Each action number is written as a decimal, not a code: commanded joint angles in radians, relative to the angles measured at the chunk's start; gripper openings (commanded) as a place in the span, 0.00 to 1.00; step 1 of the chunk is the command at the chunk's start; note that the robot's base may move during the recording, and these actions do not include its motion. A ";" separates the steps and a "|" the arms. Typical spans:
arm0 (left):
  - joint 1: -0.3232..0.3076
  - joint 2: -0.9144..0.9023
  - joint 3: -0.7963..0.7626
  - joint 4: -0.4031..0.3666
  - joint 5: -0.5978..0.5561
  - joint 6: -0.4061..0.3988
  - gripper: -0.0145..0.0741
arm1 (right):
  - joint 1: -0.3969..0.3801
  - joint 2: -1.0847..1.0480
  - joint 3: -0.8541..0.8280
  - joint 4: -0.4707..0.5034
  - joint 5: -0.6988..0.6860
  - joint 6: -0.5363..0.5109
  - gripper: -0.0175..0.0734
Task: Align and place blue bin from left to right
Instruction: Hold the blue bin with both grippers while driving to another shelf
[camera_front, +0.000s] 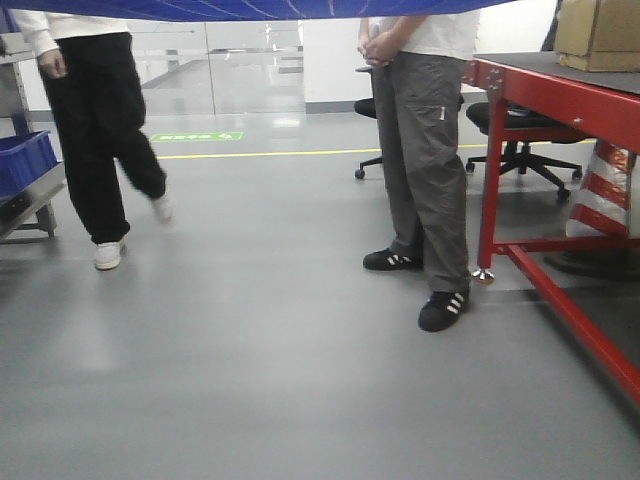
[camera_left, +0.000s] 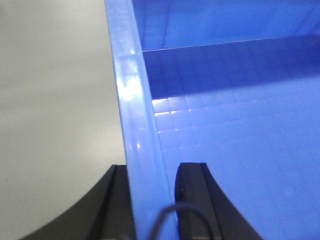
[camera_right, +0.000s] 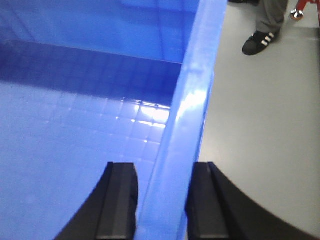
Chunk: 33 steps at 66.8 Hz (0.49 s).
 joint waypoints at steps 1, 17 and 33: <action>-0.006 -0.035 -0.016 -0.019 -0.053 0.008 0.04 | -0.009 -0.009 -0.012 -0.069 -0.069 0.018 0.12; -0.006 -0.035 -0.016 -0.019 -0.053 0.008 0.04 | -0.009 -0.009 -0.012 -0.069 -0.071 0.018 0.12; -0.006 -0.035 -0.016 -0.019 -0.053 0.008 0.04 | -0.009 -0.009 -0.012 -0.069 -0.071 0.018 0.12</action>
